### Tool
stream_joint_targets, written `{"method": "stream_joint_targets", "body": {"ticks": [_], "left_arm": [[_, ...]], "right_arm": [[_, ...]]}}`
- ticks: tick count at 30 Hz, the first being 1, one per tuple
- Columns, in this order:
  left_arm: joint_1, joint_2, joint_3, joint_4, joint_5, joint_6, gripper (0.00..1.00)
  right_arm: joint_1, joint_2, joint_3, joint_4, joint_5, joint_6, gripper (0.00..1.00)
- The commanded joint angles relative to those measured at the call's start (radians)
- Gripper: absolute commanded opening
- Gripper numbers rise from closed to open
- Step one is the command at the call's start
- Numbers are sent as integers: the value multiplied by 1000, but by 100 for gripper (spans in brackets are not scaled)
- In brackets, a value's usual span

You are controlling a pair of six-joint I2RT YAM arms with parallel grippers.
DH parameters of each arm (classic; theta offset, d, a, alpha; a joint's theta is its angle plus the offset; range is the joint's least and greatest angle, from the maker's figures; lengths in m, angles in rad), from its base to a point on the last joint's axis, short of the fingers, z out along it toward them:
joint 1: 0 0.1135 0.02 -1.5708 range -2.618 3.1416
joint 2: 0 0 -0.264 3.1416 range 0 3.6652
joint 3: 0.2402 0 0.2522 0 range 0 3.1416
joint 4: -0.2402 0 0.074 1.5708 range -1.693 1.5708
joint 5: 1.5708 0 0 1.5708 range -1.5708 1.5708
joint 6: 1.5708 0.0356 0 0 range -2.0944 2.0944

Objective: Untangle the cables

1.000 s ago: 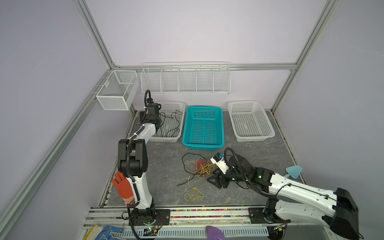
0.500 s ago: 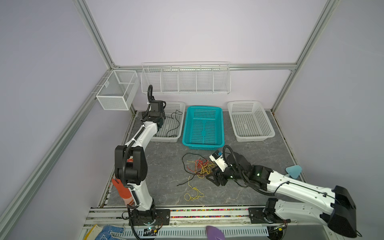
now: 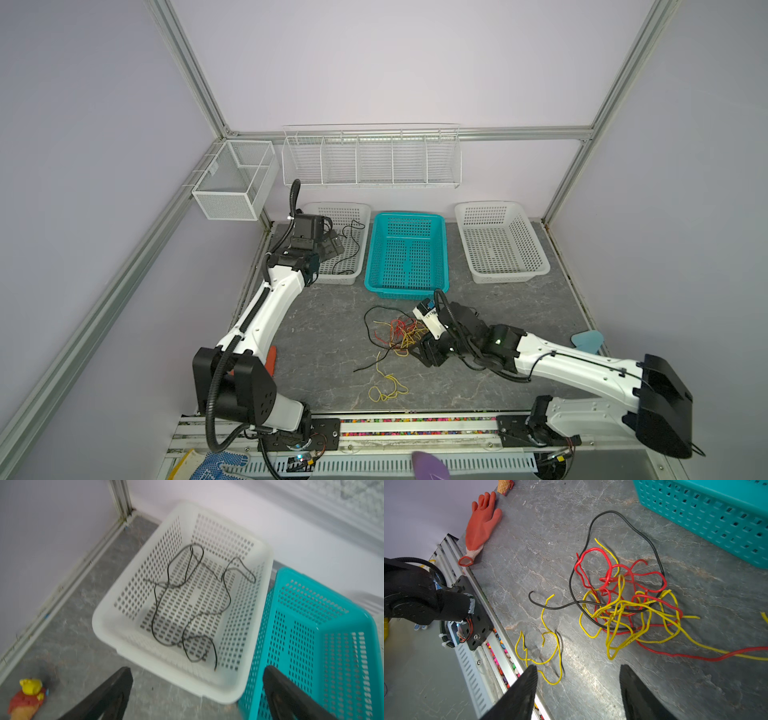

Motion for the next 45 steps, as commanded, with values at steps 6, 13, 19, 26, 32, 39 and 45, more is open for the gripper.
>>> {"method": "stream_joint_targets", "body": {"ticks": [6, 13, 19, 26, 32, 39, 45], "left_arm": [[-31, -253, -299, -59, 131, -168, 99], [-104, -365, -438, -55, 122, -209, 99], [-142, -395, -511, -28, 140, -249, 99], [-169, -408, -586, 13, 152, -284, 99], [-170, -423, -643, 60, 174, -307, 99], [-176, -418, -680, 108, 204, -335, 99], [-180, -406, -711, 166, 248, -360, 100]], "right_arm": [[-31, 161, 118, 114, 30, -31, 59], [-104, 288, 169, 189, -17, -3, 42], [-106, 343, 184, 237, -92, 22, 32], [-95, 315, 171, 216, -91, 16, 29], [-95, 340, 184, 179, -123, -7, 19], [-93, 274, 223, 123, -151, -38, 7], [-78, 98, 254, 50, -185, -78, 7]]}}
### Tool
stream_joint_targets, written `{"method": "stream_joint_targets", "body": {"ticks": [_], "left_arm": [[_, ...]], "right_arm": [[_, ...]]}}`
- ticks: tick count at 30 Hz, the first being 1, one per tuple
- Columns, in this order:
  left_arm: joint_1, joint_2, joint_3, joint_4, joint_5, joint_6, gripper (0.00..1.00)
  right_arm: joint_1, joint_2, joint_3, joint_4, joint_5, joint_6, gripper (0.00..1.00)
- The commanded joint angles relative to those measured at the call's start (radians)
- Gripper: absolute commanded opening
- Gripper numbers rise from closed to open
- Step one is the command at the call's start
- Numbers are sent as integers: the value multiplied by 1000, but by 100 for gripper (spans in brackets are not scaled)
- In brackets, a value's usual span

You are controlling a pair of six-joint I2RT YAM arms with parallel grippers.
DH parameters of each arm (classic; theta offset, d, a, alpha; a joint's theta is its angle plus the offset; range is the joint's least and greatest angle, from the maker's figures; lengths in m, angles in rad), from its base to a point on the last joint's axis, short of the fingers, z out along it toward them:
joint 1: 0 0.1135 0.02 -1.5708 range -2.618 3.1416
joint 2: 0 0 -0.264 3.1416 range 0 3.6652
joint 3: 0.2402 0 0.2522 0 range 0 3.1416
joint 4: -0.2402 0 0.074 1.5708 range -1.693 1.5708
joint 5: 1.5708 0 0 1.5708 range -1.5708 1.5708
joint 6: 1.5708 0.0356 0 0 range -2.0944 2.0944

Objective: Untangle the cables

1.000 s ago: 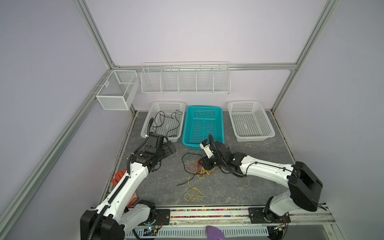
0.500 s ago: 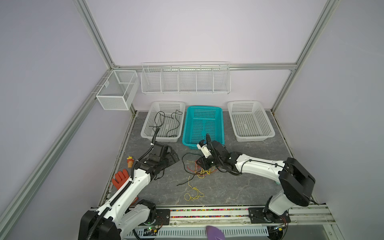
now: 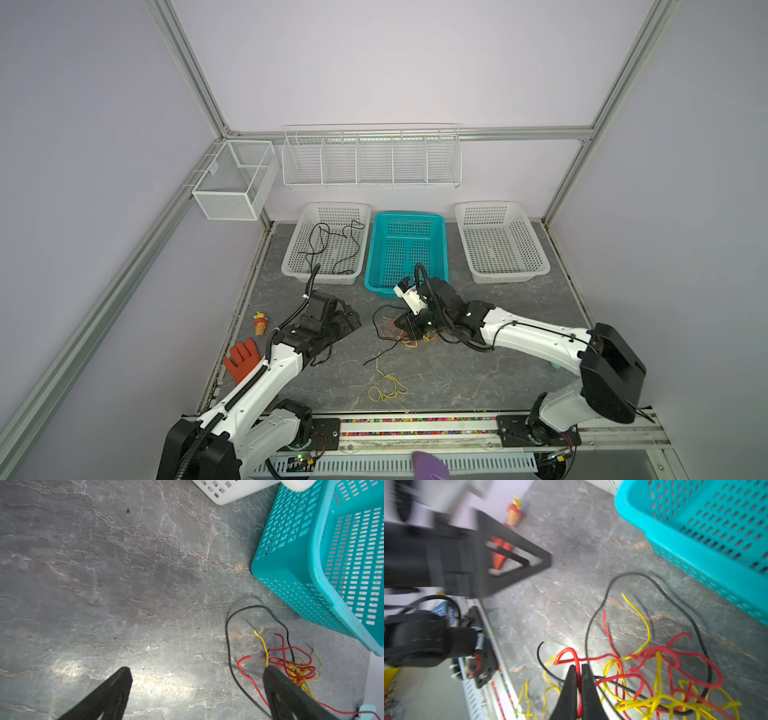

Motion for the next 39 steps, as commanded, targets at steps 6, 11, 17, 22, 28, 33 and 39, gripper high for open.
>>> {"method": "stream_joint_targets", "body": {"ticks": [6, 11, 17, 22, 28, 33, 39], "left_arm": [[-13, -4, -22, 136, 100, -63, 100], [-22, -45, -70, 293, 214, -132, 100], [-73, -110, -125, 472, 274, -215, 100], [-173, -128, -147, 593, 276, -269, 100], [-293, -150, -194, 715, 233, -278, 100], [-314, -157, -256, 764, 225, -275, 100], [-384, -132, -327, 922, 199, -284, 100]], "right_arm": [[18, -263, 92, -126, -53, -82, 7], [18, -339, 151, -162, -64, -103, 7], [13, -368, 223, -189, -38, -136, 7], [13, -373, 253, -155, -37, -119, 7], [12, -366, 270, -137, 4, -114, 7], [12, -363, 307, -138, 39, -113, 7], [11, -400, 295, -44, 98, -60, 7]]}}
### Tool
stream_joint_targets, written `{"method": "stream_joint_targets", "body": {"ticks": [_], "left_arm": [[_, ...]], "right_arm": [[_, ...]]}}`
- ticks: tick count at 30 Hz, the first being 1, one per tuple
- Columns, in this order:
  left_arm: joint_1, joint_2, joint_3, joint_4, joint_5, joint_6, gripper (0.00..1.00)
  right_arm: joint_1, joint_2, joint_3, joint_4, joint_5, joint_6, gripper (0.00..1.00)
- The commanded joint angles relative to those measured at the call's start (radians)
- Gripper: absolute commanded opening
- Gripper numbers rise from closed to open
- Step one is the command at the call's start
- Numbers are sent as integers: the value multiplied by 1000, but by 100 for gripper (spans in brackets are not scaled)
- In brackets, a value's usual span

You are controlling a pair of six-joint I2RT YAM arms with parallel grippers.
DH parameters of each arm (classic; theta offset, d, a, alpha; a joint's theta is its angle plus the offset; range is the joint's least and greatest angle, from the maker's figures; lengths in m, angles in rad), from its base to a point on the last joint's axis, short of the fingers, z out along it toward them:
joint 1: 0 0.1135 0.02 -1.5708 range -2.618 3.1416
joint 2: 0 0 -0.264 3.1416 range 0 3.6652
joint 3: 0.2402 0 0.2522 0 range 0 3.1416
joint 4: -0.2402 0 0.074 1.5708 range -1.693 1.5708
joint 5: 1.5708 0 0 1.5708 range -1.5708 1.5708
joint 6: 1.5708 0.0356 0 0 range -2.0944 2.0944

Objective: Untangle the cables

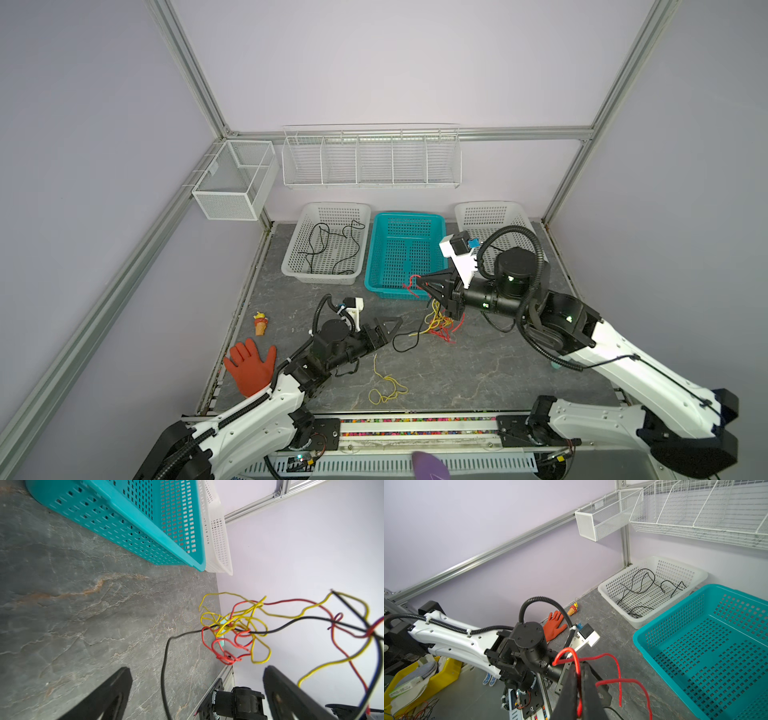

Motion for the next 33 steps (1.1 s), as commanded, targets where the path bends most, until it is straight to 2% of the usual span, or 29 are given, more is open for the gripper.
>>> {"method": "stream_joint_targets", "body": {"ticks": [1, 6, 11, 16, 18, 20, 22, 28, 33], "left_arm": [[-47, 24, -24, 160, -31, -22, 100], [-92, 101, -21, 297, 9, -26, 100], [-96, 167, -23, 350, 17, -58, 100], [-95, 235, -27, 485, 49, -99, 79], [-98, 256, -26, 518, 59, -111, 76], [-99, 281, -26, 553, 76, -120, 66], [-104, 303, -27, 592, 86, -136, 61], [-131, 332, -16, 631, 119, -149, 63], [-163, 333, -6, 568, 132, -137, 72]], "right_arm": [[-4, -33, -3, 126, 35, 33, 7], [-4, -6, 0, 116, 47, 20, 7], [-4, -9, -15, 141, 32, 24, 7], [-3, -19, -32, 151, 30, 23, 7], [-3, -25, -35, 149, 42, 14, 7], [-3, -29, -35, 145, 50, 9, 7], [-3, -33, -38, 140, 56, 3, 7], [-3, -39, -53, 134, 95, -28, 7], [-5, -41, -52, 129, 135, -60, 7]]}}
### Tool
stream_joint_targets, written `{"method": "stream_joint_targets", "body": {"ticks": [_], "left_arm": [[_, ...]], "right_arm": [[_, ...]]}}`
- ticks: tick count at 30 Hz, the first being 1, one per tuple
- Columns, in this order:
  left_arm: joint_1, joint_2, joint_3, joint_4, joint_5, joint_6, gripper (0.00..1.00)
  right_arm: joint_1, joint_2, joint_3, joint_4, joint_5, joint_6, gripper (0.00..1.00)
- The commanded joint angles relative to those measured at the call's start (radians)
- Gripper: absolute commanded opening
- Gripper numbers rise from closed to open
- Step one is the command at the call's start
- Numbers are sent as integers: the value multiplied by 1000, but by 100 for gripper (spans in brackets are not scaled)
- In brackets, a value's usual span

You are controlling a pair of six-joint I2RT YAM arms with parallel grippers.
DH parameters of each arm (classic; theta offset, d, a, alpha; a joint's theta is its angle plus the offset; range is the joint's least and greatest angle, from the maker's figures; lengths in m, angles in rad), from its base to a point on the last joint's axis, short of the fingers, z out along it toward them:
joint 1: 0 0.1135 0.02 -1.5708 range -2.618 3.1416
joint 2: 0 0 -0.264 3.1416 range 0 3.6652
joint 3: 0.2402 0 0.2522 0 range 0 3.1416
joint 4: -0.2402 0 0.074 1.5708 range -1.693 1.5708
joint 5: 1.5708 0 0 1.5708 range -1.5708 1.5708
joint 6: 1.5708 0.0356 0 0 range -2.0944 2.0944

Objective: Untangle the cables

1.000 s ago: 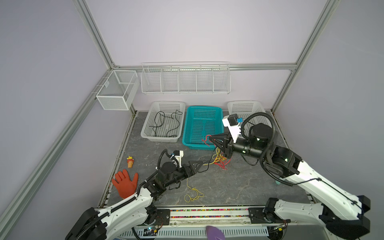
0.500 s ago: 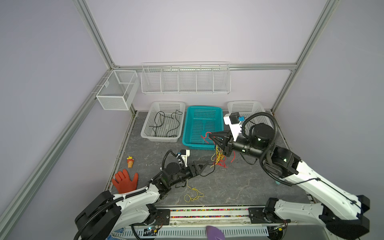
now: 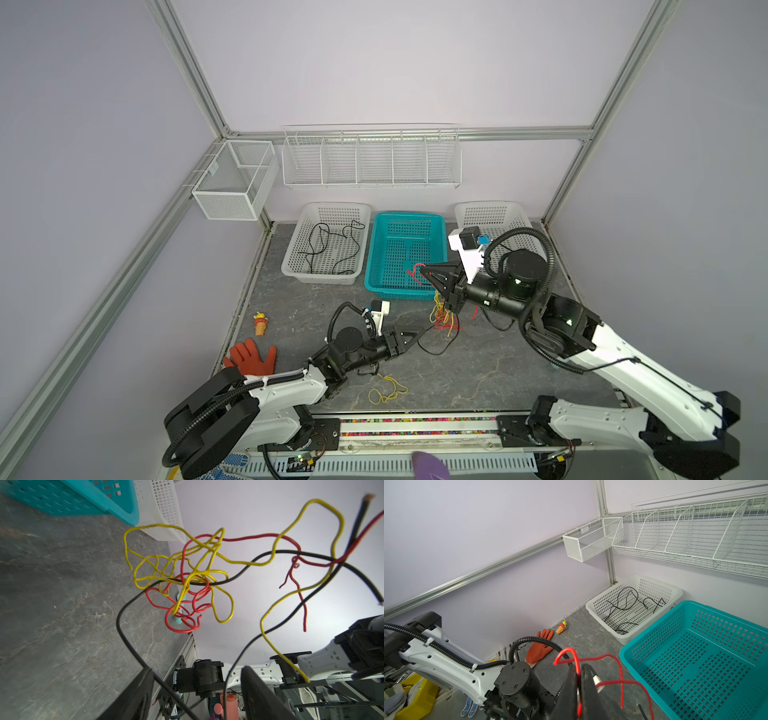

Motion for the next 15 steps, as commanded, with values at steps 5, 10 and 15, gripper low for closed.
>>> {"method": "stream_joint_targets", "body": {"ticks": [5, 10, 15], "left_arm": [[-10, 1, 18, -97, -2, 14, 72], [-11, 23, 42, -145, -1, 18, 74], [-12, 41, 40, -144, -4, -6, 77]], "right_arm": [[-2, -26, -8, 39, 35, -47, 7], [-3, -27, -5, 33, 38, -51, 7], [-2, -25, 5, 16, 56, -78, 7]]}}
